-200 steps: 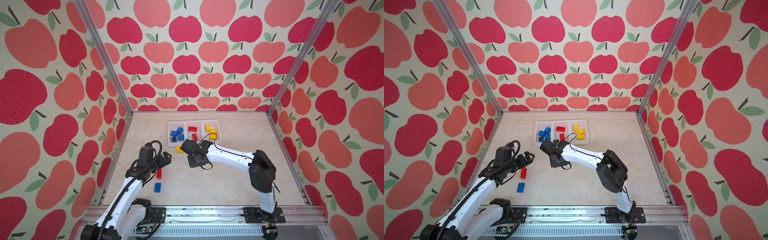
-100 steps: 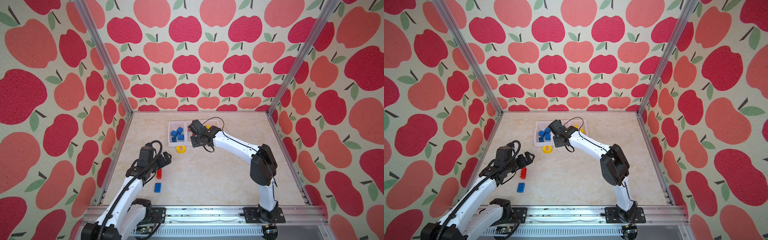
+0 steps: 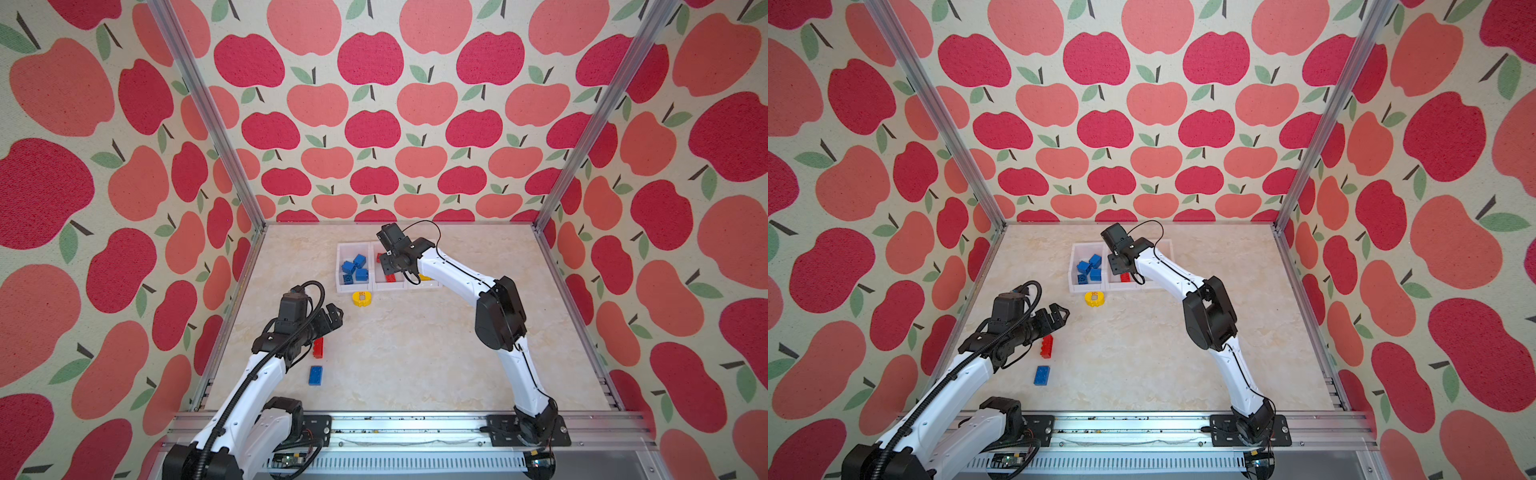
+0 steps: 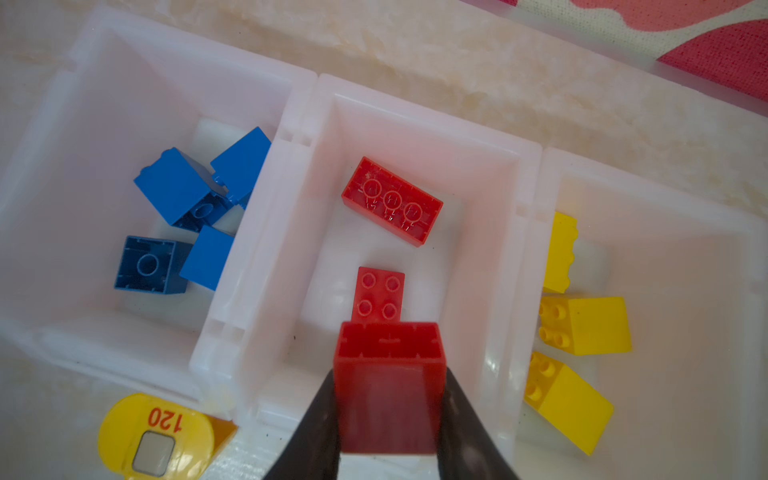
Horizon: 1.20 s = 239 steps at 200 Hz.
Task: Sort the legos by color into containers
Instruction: 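Carry the red brick with the right gripper over the red compartment, then open the right gripper to drop the red brick into the red compartment, then close the left gripper on the red brick while the right gripper withdraws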
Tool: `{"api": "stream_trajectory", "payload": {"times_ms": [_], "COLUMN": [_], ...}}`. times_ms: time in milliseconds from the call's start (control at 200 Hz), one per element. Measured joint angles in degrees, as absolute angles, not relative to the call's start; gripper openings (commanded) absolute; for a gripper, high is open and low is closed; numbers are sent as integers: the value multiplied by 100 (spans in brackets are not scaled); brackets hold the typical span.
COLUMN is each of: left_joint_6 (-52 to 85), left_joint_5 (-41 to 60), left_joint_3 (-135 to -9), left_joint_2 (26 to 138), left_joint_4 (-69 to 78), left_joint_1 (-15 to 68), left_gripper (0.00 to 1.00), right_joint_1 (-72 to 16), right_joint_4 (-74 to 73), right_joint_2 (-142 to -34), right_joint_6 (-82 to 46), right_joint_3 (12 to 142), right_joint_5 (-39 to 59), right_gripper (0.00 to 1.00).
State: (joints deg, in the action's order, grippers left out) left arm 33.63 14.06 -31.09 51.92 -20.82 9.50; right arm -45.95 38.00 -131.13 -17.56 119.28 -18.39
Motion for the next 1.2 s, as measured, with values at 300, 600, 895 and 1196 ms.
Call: {"api": "stream_trajectory", "payload": {"times_ms": [300, 600, 895, 1196], "left_joint_6": [3363, 3363, 3363, 3356], "left_joint_5": [1404, 1406, 1404, 1347], "left_joint_3": [-3114, -3151, -3157, -3308], "left_joint_2": [5225, 5238, 5266, 5251], "left_joint_4": [-2082, -2082, -2088, -2342], "left_joint_1": [950, 950, 950, 950], "left_gripper": [99, 99, 99, 99], "right_joint_1": [-4460, -4460, -4462, -4571], "right_joint_4": [4016, 4095, 4130, 4215], "right_joint_2": [-13496, -13592, -13592, -13557], "right_joint_6": [-1647, -1619, -1610, -1610], "right_joint_3": [12269, 12355, 12374, 12374], "right_joint_5": [-1966, -2012, -2010, -2040], "right_gripper": [34, 49, 52, 53]}}
